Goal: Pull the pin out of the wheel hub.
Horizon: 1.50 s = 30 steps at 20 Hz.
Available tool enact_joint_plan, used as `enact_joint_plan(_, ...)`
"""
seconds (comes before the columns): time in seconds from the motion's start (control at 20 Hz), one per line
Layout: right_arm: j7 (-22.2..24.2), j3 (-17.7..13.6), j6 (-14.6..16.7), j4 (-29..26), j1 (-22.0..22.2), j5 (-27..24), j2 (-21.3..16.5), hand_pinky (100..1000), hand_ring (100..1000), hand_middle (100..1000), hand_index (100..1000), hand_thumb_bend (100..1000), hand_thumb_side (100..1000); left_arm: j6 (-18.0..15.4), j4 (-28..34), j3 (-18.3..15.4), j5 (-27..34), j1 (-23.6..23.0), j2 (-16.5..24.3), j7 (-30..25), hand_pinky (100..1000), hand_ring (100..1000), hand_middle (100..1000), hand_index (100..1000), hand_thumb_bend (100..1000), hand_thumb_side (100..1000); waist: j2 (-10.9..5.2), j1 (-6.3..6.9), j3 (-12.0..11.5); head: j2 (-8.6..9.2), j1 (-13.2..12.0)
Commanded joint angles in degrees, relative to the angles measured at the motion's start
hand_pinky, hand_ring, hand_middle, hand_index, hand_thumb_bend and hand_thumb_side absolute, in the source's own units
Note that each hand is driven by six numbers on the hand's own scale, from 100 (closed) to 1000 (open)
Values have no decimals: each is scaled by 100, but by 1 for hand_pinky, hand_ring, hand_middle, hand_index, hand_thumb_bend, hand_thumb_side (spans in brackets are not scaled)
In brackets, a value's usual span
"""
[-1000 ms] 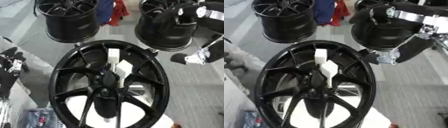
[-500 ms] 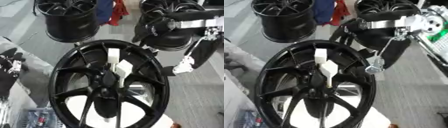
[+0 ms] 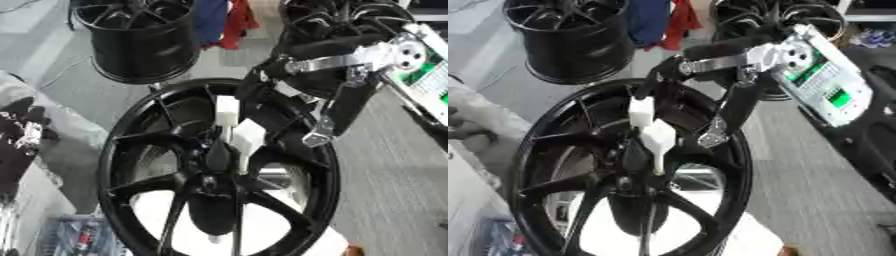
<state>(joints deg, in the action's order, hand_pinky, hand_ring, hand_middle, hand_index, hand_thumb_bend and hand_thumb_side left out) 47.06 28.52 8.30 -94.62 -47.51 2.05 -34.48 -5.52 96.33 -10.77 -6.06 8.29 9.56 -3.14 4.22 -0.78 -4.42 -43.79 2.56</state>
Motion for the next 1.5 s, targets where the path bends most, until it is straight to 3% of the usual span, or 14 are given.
enact_joint_plan(0.05,16,-3,112,213,-159,186,88,769,824,869,914,415,167,-14,92,13,35,67,83,-26,590,680,678,835,219,569,-51,25,-16,16,25)
enact_joint_plan(1.2,94,123,485,924,-168,762,440,774,816,844,909,404,175,-14,98,20,40,81,70,-43,590,680,678,835,215,571,-30,20,-53,-3,24)
enact_joint_plan(1.25,78,119,490,953,-167,793,449,774,814,839,908,309,261,-14,98,21,39,83,70,-44,590,680,678,835,214,571,-30,18,-55,-3,25)
enact_joint_plan(1.5,10,141,555,1063,-157,972,496,774,809,830,902,303,260,-13,100,22,42,92,74,-44,591,680,678,835,213,571,-30,13,-72,-1,23)
